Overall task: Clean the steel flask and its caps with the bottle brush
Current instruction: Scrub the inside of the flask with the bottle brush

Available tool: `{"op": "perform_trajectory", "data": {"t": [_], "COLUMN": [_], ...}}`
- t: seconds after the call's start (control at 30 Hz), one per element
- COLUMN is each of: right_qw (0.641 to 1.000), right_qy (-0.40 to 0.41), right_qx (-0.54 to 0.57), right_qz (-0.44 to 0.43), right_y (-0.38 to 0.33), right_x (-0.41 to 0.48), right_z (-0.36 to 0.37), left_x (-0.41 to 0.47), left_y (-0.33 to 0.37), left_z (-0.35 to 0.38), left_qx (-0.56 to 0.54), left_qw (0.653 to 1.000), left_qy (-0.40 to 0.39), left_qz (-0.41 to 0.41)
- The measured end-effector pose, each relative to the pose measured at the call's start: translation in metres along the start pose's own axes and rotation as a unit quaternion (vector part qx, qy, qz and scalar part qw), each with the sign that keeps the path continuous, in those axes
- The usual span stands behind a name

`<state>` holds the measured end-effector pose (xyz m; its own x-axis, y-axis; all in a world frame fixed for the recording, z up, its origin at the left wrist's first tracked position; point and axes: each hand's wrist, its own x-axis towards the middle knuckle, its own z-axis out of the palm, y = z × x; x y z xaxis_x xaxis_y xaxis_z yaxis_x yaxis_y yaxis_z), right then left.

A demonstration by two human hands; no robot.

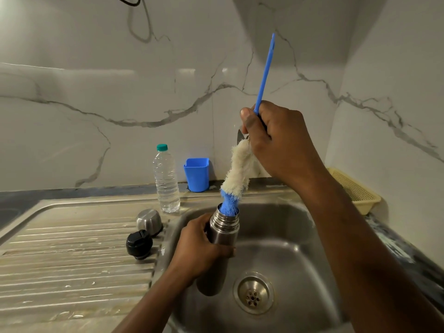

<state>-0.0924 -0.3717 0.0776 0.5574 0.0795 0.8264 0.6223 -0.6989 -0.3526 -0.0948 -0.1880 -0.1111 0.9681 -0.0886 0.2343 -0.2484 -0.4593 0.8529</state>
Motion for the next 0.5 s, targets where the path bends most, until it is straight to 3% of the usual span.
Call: {"op": "perform_trajectory", "data": {"t": [0.1,0.27,0.5], "right_qw": [1.0,0.996,0.995], "right_qy": [0.004,0.087,0.083], "right_qx": [0.001,0.031,0.05], "right_qz": [-0.007,-0.003,0.019], "right_y": [-0.004,-0.006,0.013], "right_x": [0.0,0.009,0.009], "right_z": [-0.002,-0.036,-0.035], "left_x": [0.001,-0.005,-0.003], "left_y": [-0.003,-0.01,0.001], "left_z": [0.0,0.0,-0.003], "left_qx": [0.003,0.004,-0.073], "left_qw": [1.0,0.999,0.997], "left_qy": [-0.003,-0.02,0.0], "left_qz": [-0.006,-0.031,-0.034]}}
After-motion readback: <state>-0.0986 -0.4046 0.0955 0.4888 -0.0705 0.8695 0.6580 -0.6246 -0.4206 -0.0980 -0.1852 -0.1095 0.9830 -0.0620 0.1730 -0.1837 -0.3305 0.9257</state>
